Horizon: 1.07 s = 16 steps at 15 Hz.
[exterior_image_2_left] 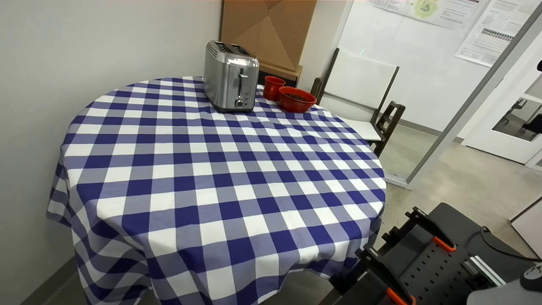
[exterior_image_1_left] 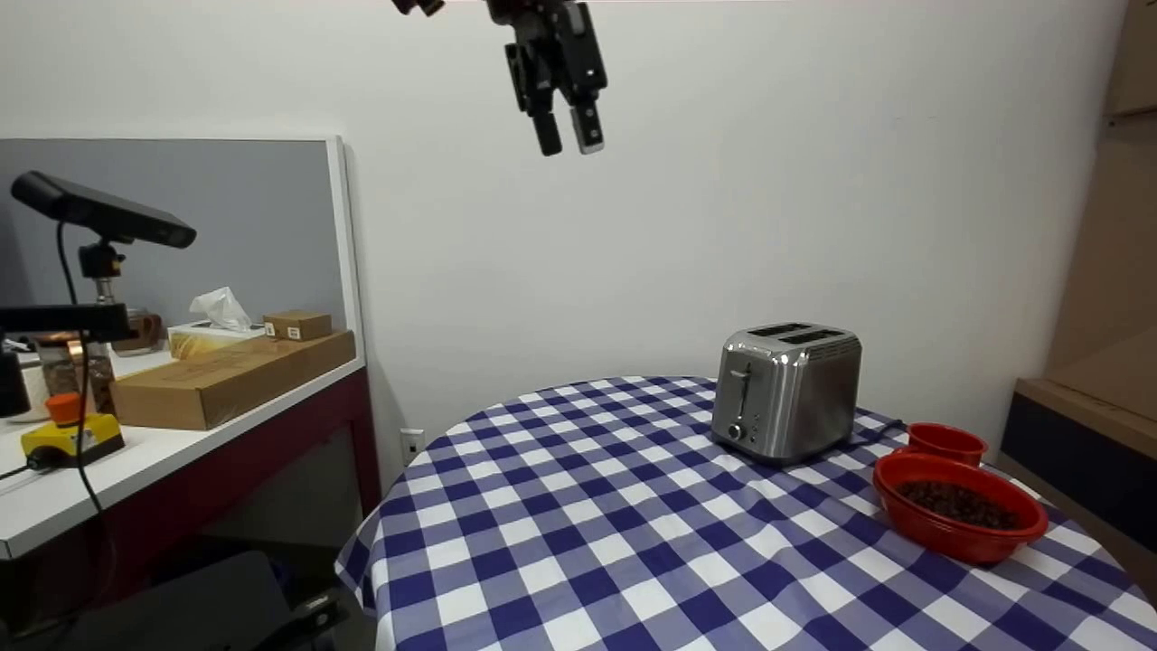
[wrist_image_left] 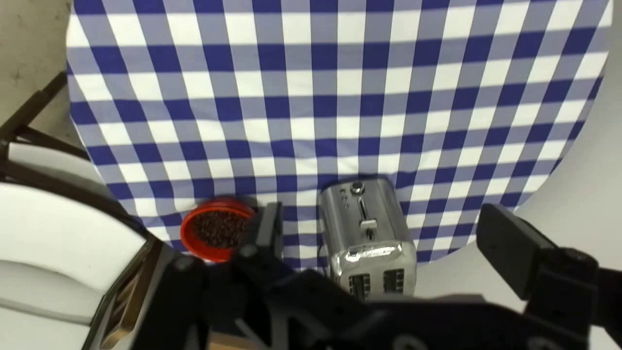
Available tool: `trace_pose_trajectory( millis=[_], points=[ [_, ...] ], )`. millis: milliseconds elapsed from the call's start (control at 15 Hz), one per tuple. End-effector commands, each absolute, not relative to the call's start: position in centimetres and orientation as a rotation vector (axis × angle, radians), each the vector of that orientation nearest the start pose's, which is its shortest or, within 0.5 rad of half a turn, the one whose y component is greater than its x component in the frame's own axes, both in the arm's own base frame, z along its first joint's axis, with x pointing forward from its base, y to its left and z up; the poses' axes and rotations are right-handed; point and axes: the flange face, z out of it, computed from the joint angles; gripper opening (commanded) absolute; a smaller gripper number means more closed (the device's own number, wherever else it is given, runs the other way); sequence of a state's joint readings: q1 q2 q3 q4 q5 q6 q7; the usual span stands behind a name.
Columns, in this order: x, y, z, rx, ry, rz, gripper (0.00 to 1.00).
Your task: Push the lever of the toaster down
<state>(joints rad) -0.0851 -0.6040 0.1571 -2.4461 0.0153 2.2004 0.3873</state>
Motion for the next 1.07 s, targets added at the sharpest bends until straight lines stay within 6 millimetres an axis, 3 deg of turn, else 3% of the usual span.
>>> trace_pose_trajectory(
  millis=[0, 267, 667, 733, 800, 1000],
  points=[
    [47.4, 1.8, 53.9, -3.048, 0.598, -0.699, 1.0],
    [54.5, 0.9, 52.0, -3.123, 0.6, -0.761, 1.0],
    [62.7, 3.1, 48.5, -3.221, 0.602, -0.797, 1.0],
    [63.9, 3.5, 47.9, -3.228, 0.607, -0.806, 0.9],
    [64.9, 3.9, 47.3, -3.232, 0.612, -0.814, 0.74],
    [67.5, 4.6, 45.4, -3.217, 0.635, -0.845, 0.53]
  ],
)
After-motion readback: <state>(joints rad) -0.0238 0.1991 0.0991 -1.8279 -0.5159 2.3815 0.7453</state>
